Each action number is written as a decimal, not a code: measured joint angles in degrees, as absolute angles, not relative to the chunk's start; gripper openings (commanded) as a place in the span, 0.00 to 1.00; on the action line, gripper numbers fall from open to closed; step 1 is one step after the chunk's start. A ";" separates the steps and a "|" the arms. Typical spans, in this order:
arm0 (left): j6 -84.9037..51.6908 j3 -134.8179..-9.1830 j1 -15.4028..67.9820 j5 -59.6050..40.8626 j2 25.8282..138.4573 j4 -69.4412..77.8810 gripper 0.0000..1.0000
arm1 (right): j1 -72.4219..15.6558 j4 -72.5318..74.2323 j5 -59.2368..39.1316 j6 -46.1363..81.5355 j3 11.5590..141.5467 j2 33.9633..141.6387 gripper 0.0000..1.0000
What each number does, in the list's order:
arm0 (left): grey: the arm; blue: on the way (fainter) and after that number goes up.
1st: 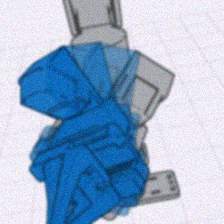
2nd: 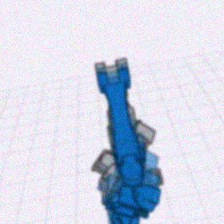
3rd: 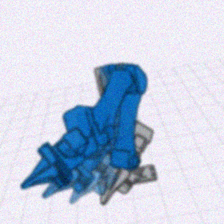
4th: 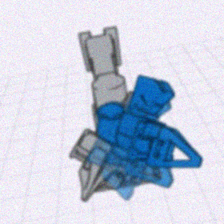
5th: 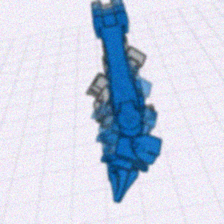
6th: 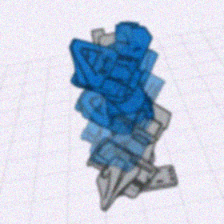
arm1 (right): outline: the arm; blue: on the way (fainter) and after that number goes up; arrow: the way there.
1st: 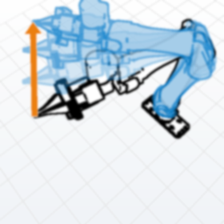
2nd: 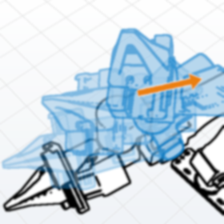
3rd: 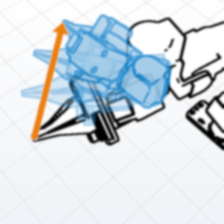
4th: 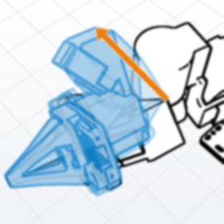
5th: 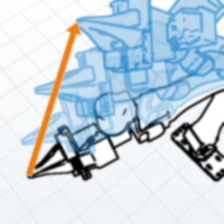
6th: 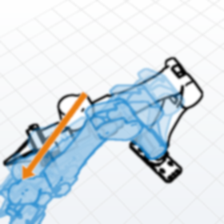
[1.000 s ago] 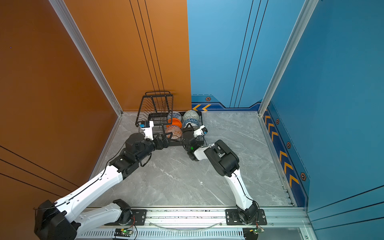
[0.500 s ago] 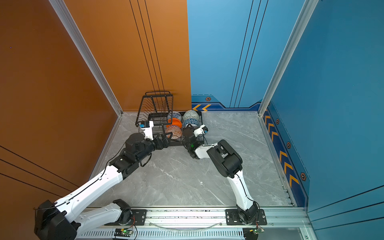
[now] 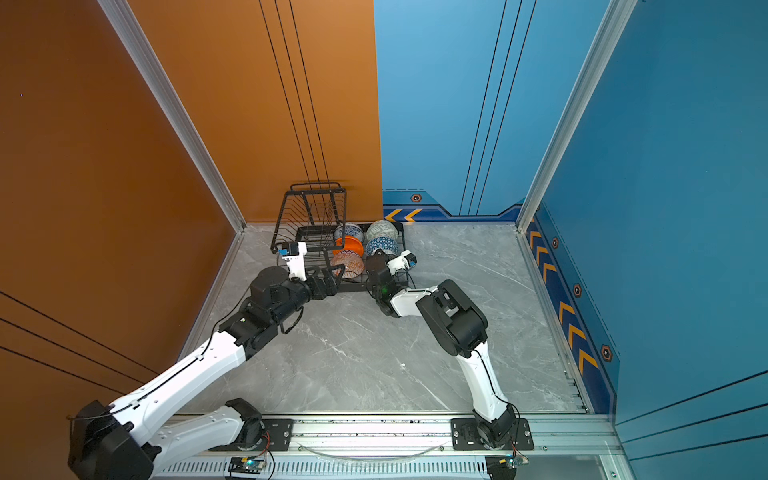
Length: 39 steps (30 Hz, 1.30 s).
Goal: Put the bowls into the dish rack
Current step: 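Lower the white bowl into the slot beside the blue triangle bowl with the right gripper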
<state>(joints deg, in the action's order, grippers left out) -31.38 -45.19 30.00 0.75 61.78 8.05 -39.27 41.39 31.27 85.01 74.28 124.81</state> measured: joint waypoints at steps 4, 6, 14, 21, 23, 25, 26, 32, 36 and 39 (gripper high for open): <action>-31.38 -45.04 30.00 0.75 61.47 8.16 0.98 | -39.24 39.70 31.24 85.21 75.13 124.81 0.05; -31.38 -45.04 30.00 0.75 61.28 8.21 0.98 | -39.13 38.37 31.11 85.38 75.85 124.81 0.07; -31.38 -45.01 30.00 0.75 61.06 8.38 0.98 | -38.54 32.95 29.89 85.65 78.76 124.81 0.16; -31.38 -45.01 30.00 0.75 61.06 8.38 0.98 | -38.15 29.02 28.45 86.08 80.47 125.38 0.21; -31.38 -45.01 30.00 0.75 61.06 8.38 0.98 | -38.11 28.73 28.29 86.24 80.60 125.47 0.21; -31.38 -45.01 30.00 0.75 61.06 8.40 0.98 | -38.04 28.47 28.23 86.28 80.75 125.47 0.21; -31.38 -45.01 30.00 0.75 61.06 8.38 0.98 | -38.02 28.42 28.18 86.30 80.79 125.47 0.21; -31.38 -45.01 30.00 0.75 61.06 8.38 0.98 | -37.80 27.77 27.16 86.43 80.95 125.47 0.26; -31.38 -45.01 30.00 0.75 61.08 8.40 0.98 | -37.63 27.35 26.94 86.15 80.95 125.47 0.31; -31.38 -45.01 30.00 0.75 61.08 8.40 0.98 | -37.47 27.35 26.68 85.58 80.95 125.47 0.35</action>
<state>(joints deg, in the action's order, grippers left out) -31.38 -45.01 30.00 0.75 61.08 8.40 -37.47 27.35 26.68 85.58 80.95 125.47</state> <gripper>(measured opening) 0.979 0.324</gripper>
